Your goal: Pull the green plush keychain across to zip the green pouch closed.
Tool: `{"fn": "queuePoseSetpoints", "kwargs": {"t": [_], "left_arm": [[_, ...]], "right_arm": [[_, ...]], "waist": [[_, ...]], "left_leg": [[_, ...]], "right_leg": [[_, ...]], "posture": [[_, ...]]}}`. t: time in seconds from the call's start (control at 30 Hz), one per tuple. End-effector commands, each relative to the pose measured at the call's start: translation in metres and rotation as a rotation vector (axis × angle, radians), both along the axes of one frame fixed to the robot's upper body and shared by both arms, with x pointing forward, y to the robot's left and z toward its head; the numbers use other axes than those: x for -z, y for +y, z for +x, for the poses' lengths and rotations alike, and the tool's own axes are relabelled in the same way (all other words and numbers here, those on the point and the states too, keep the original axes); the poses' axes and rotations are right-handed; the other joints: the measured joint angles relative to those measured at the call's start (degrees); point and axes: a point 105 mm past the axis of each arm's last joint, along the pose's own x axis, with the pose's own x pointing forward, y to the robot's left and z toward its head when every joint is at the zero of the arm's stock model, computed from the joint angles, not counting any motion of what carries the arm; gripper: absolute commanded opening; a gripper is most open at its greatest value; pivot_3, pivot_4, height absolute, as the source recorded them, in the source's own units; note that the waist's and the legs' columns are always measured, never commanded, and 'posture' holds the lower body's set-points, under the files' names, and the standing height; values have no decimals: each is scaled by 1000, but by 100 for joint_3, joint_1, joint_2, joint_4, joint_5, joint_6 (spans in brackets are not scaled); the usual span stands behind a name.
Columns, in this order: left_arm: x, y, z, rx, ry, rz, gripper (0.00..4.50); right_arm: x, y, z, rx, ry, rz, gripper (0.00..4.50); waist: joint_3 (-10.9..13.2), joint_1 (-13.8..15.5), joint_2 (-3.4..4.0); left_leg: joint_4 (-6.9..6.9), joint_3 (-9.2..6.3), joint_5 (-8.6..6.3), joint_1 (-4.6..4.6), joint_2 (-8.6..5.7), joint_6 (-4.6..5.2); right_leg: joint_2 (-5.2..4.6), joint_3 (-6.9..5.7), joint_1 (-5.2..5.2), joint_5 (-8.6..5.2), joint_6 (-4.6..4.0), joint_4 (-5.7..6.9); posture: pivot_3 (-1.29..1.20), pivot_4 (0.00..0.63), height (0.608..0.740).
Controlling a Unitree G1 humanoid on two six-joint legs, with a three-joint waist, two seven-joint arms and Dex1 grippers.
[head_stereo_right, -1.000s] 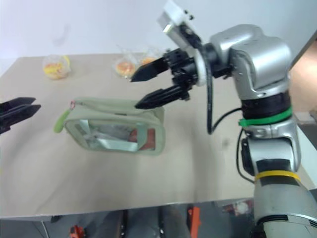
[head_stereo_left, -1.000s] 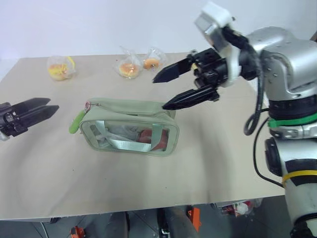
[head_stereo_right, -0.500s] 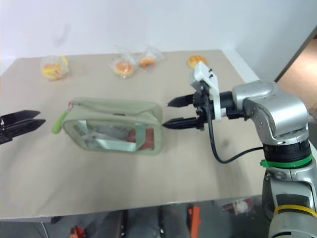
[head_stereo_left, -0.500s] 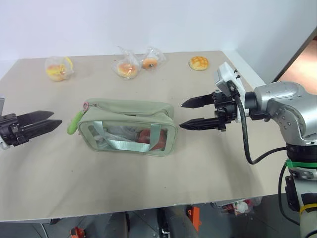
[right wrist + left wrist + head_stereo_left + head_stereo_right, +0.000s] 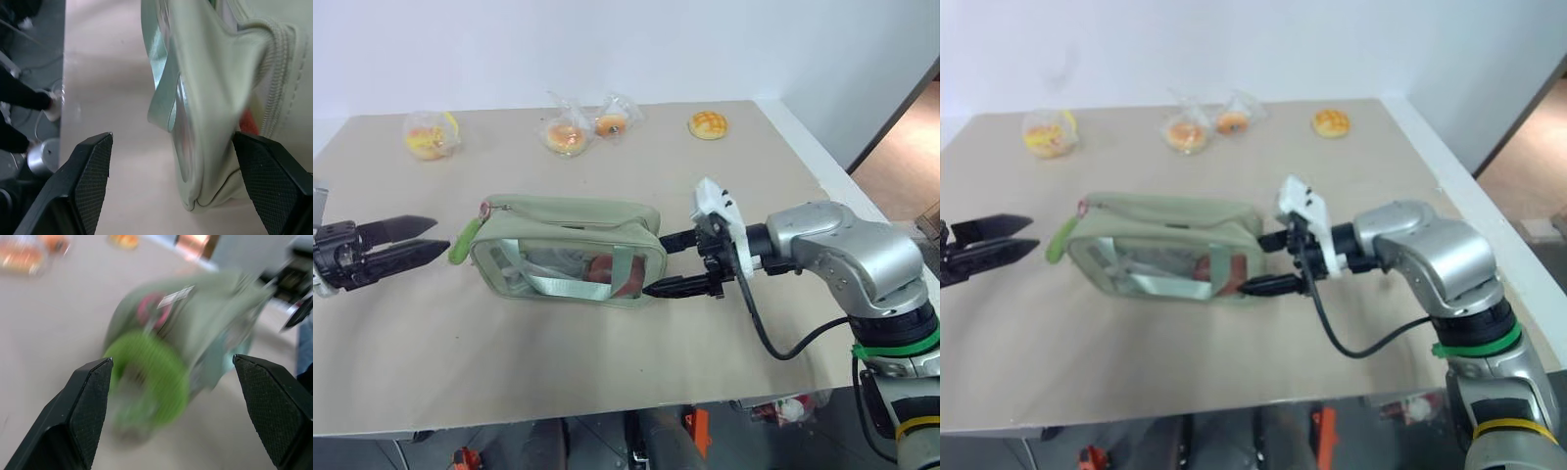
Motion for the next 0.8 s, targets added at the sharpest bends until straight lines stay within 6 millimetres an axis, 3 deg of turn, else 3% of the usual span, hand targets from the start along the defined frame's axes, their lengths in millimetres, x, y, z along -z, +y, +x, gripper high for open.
{"fn": "queuePoseSetpoints", "kwargs": {"t": [0.03,0.2,0.47,0.6,0.8], "left_arm": [[-22,-21,-11,80,-83,15,4088],[-33,-34,-17,145,-115,15,4088],[-24,-25,-10,106,-76,5,4088],[-22,-24,-7,101,-69,4,4088],[-17,-21,-6,87,-47,10,4088]], "right_arm": [[-5,2,0,-10,-42,5,4028],[-6,3,2,-9,-45,15,4028],[-11,-1,4,12,-50,32,4028],[-16,-4,7,24,-62,44,2908],[-19,-6,10,30,-74,41,765]], "waist": [[0,1,0],[2,-12,-3],[2,-11,-3],[2,-11,-4],[2,-11,-4]], "left_leg": [[1,3,0,1,-2,0],[1,24,0,9,2,0],[3,39,-1,16,3,1],[4,43,-1,16,3,1],[3,44,-1,16,3,2]], "right_leg": [[0,6,1,2,3,0],[16,39,-3,16,27,0],[19,58,-3,13,21,0],[19,62,-3,13,22,0],[20,63,-4,13,21,-1]], "posture": [[0,150,740],[0,150,740],[0,150,740],[0,150,740],[0,150,740]]}}
